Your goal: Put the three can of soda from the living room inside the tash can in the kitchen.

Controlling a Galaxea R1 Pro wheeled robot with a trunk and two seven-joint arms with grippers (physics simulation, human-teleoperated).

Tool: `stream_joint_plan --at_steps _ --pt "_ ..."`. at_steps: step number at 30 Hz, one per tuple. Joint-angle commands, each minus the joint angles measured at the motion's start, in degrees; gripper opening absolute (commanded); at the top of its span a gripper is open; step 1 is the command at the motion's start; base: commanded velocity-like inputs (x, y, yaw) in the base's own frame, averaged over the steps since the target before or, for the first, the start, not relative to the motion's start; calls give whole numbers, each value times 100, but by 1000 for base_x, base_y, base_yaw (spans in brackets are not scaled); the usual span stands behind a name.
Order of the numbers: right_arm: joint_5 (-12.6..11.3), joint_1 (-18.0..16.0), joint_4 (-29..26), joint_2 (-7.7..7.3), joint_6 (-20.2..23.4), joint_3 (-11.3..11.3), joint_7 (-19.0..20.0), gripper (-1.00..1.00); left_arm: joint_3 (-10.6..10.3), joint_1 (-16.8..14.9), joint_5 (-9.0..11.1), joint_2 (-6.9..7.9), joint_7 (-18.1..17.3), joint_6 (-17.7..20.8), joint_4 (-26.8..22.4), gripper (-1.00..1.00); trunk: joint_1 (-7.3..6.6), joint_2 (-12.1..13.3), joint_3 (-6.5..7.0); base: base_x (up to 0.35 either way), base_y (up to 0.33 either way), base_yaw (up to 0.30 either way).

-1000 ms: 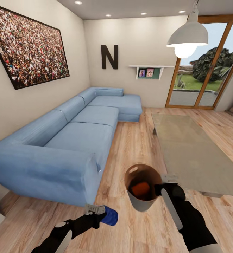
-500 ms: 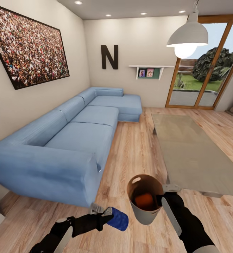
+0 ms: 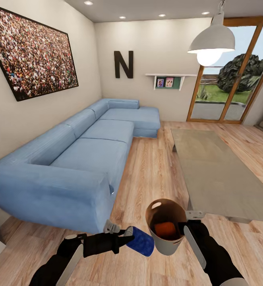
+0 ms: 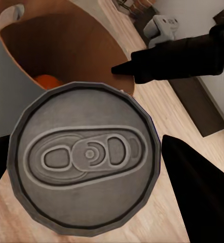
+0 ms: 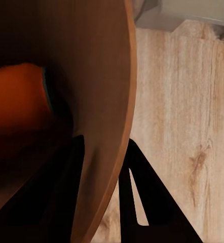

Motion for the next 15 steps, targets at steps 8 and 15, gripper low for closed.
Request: stream_joint_plan --at_steps 8,15 --pt "5 -3 130 -76 -72 -7 16 -100 9 0 -5 5 -7 108 -134 -100 0 0 1 0 0 0" --pt "5 -3 159 -103 -126 -15 18 -100 19 0 -5 55 -14 114 -180 -100 0 0 1 0 0 0"
